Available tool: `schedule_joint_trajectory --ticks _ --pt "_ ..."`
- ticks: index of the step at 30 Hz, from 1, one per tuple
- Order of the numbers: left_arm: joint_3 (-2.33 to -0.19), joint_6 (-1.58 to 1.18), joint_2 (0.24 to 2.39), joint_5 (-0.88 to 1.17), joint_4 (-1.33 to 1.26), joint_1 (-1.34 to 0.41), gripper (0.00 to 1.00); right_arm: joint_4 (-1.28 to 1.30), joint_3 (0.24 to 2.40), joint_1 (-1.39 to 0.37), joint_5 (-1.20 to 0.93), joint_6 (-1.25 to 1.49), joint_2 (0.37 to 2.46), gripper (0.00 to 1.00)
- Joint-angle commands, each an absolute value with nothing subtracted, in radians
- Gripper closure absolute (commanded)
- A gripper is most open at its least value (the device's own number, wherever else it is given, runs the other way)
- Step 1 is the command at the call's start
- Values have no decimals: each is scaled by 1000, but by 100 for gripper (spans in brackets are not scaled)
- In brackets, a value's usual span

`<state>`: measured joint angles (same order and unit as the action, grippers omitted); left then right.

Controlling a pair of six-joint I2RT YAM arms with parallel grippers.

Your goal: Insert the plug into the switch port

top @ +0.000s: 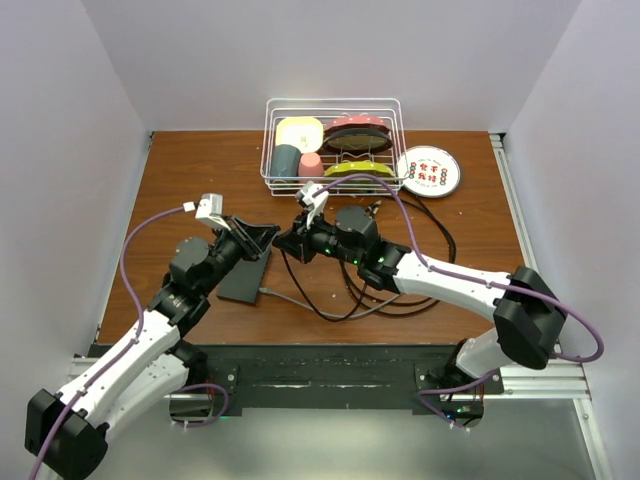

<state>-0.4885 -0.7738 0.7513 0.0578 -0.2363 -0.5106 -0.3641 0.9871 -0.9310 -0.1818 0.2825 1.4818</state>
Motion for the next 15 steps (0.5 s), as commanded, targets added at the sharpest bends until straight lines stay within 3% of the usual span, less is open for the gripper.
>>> schedule_joint_trajectory --ticks 1,2,3,5,6,9,15 --pt "-525 -776 713 65 -284 -515 100 -394 1025 -927 -160 275 1476 100" --pt "-523 -766 710 58 -279 -515 100 -384 1023 -928 -156 270 1473 100" --pt "-525 -756 698 45 -275 -514 85 -376 1023 -927 -150 264 1467 100" --pt "-525 -744 692 28 -253 -515 65 -348 1022 -927 -132 244 1448 100" --pt "-529 -721 689 20 -247 -514 49 -344 1017 -927 -127 238 1442 100" --pt "-548 -677 692 2 -212 -514 26 -313 1012 -927 -120 221 1422 100" --pt "-595 -552 695 -17 -166 -515 13 -221 1011 -902 -165 163 1398 100"
